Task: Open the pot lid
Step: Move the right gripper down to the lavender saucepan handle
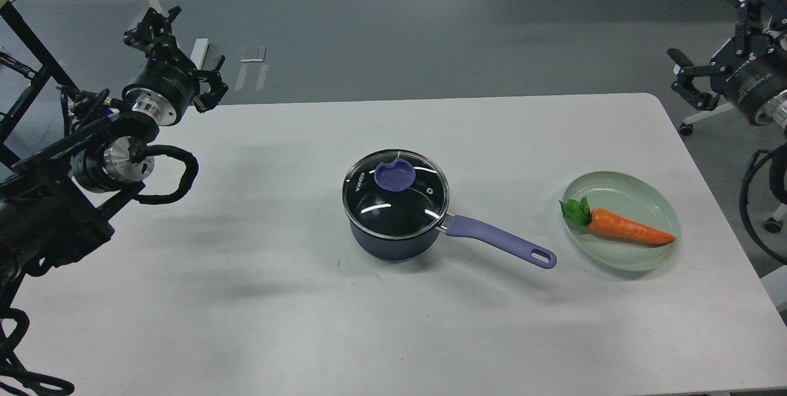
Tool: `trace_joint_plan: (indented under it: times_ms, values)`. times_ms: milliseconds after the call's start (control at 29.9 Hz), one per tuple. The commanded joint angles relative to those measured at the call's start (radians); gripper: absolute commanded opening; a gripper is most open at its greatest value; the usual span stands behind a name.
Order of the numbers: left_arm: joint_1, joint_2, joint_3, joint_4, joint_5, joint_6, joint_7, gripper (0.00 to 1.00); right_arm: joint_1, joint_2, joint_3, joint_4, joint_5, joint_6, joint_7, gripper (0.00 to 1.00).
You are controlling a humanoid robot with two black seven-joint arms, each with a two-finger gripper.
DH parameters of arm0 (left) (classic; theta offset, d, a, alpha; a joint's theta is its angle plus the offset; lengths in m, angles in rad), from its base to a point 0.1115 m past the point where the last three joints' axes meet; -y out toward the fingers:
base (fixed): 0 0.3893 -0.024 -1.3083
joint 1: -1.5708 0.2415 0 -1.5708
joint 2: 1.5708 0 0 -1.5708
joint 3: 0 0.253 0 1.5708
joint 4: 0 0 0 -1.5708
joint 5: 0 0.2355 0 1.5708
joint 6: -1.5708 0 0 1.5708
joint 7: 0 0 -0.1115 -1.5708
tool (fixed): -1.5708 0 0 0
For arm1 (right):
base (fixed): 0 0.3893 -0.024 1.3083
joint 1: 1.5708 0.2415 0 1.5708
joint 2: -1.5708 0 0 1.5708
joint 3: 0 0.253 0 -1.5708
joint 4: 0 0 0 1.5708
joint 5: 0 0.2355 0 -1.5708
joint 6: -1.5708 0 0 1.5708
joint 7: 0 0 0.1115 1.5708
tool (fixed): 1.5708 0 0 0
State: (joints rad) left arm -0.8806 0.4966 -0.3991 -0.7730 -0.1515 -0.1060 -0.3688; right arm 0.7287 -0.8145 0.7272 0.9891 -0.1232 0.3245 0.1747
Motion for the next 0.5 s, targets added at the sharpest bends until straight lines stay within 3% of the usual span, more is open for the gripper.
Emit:
trace_joint_plan:
  times_ms: [0,201,468]
  values:
    - [-0.003,0.022,0.000,-0.024,0.094,0.032,-0.002,0.99,0.024,-0.047,-0.002,0.090,-0.192,-0.034,0.000,1.00]
    - [-0.011,0.040,-0.001,-0.069,0.222,0.043,-0.005,0.99,0.125,-0.113,-0.122,0.255,-0.515,-0.102,0.005,0.99]
    - [-0.064,0.036,0.006,-0.048,0.325,0.045,0.001,0.99,0.429,-0.161,-0.576,0.466,-0.875,-0.116,0.006,0.99]
